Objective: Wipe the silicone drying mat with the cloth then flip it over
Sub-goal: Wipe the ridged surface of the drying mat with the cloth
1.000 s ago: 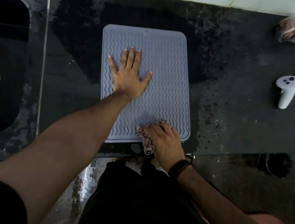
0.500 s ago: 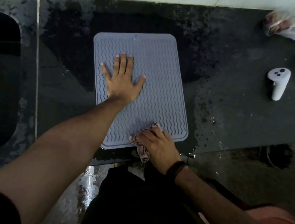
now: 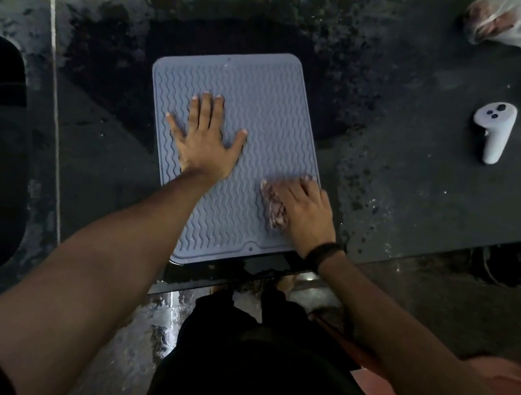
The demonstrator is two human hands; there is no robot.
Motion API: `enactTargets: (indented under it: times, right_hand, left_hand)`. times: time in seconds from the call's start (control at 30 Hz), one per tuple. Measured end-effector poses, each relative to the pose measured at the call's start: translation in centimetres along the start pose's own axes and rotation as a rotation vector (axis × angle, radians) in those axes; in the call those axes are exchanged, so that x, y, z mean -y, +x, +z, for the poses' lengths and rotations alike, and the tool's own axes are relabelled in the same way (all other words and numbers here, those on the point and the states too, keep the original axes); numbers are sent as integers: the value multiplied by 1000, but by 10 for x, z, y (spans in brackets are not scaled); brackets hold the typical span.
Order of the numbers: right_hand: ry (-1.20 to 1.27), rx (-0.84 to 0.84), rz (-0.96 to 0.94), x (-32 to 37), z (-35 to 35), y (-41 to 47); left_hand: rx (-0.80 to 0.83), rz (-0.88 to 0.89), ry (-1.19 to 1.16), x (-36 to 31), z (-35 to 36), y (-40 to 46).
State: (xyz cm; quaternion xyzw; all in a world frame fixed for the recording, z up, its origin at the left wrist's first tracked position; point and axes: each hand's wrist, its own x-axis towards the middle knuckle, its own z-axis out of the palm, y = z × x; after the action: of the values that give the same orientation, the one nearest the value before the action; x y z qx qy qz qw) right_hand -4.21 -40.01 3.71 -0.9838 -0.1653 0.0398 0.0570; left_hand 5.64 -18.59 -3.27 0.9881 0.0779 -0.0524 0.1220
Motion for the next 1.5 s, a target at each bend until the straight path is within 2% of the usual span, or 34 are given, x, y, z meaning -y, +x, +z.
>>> enactTargets:
  times: [0.17, 0.37, 0.47, 0.57, 0.73, 0.83, 0.9, 1.07, 1.17, 1.27, 1.5]
  right_hand:
    - [-23, 91, -84, -15, -13, -44]
    - [70, 42, 68, -27, -21, 44]
    - [20, 107, 72, -24, -9, 82]
    - [6, 107, 54, -29, -3, 80]
    - [1, 43, -39, -44, -4, 12]
    - [-30, -15, -103, -51, -8, -25]
    - [-37, 29, -110, -54, -12, -23]
    - [67, 99, -69, -25, -23, 11]
    - [149, 86, -190, 19, -24, 26]
    - [102, 172, -324, 58, -12, 24]
    - [-8, 180, -364, 33, -2, -26]
  left_hand:
    - [-13, 6, -6, 0, 2, 0]
    - [-54, 65, 56, -7, -4, -9]
    - [42, 130, 117, -17, -7, -21]
    - [150, 62, 176, -25, -8, -23]
    - [203, 16, 167, -27, -12, -20]
    - [303, 21, 105, -31, -23, -16]
    - [353, 38, 44, -25, -38, -13]
    - [300, 27, 30, 34, -71, -37]
    - [422, -8, 54, 65, -70, -57]
    - [409, -23, 17, 74, -59, -62]
    - [390, -21, -39, 80, -53, -61]
